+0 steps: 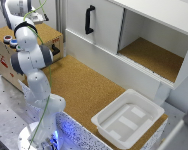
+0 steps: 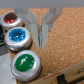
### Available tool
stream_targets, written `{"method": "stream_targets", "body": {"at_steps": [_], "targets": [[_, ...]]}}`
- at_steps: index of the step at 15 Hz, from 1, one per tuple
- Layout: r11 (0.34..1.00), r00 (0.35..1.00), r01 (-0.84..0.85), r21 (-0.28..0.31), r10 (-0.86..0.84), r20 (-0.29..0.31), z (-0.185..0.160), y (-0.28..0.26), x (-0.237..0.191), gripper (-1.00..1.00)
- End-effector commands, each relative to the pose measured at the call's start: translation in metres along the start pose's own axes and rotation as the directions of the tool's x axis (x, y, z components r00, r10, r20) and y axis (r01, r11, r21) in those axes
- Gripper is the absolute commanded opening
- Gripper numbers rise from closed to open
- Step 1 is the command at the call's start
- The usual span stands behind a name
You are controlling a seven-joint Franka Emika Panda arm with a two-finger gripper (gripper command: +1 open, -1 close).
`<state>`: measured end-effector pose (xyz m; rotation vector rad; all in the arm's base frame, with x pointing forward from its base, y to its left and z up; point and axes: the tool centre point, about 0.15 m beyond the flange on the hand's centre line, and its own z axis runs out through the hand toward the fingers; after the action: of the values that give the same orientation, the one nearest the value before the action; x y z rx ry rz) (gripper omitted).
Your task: Move the green light switch to turn on the green light
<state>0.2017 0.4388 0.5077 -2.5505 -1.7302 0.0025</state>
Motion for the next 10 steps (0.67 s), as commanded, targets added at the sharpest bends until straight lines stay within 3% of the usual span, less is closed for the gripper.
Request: {"method": "stream_targets", "body": {"at_steps": [1,10], "targets": [[0.999,0.998,-0.052,0.0,0.052,-0.027,0.033,-0.001,0.005,-1.0],[0.998,0.998,-0.056,0.036,0.055,0.037,0.062,-0.033,-0.003,-1.0]]}}
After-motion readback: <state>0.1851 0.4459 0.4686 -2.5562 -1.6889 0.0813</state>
